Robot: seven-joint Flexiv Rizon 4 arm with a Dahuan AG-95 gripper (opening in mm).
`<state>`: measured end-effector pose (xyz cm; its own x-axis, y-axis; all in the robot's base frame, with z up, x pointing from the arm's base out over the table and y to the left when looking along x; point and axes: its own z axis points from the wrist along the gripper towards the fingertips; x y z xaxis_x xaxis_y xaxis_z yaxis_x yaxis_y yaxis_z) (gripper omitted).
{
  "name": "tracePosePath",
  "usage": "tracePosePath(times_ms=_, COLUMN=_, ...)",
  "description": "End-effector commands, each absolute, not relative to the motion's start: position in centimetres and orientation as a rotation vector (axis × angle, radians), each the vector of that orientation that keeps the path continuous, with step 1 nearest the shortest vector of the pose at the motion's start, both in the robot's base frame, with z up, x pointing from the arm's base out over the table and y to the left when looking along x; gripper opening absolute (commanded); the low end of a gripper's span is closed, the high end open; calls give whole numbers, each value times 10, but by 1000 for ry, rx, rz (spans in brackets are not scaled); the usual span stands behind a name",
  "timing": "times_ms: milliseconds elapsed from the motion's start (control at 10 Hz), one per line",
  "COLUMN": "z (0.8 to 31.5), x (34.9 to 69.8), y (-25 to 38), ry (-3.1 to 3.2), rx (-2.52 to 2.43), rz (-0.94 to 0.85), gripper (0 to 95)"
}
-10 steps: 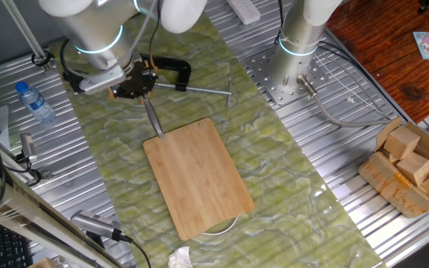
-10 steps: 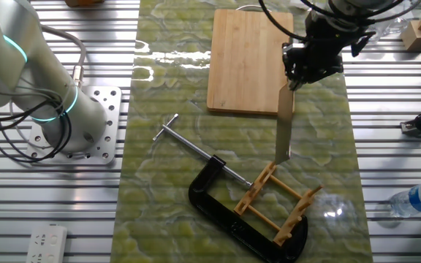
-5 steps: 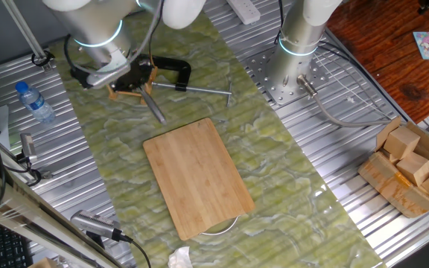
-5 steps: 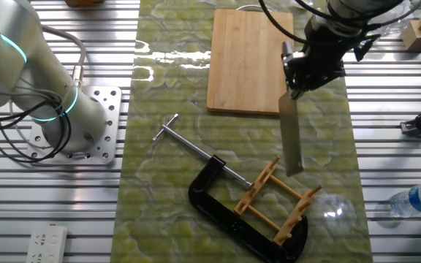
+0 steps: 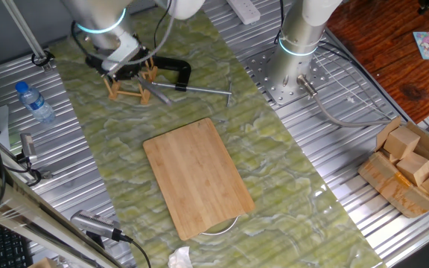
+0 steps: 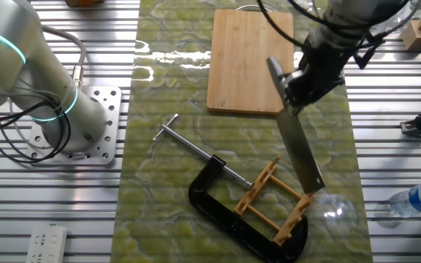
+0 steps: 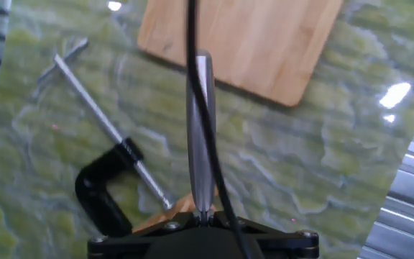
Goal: Put the knife on the knife rack
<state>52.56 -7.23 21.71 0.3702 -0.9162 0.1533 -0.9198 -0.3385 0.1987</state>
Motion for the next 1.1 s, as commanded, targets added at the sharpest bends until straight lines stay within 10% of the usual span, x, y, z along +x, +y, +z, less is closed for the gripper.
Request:
tracePosePath(times_ms=100, z=215, x=526, y=-87, ry=-1562, rx=2434, rz=28, gripper=0)
tracePosePath(times_ms=1100, z=203, x=511, y=-120, ry=-1334, rx=2582, rz=21, gripper=0)
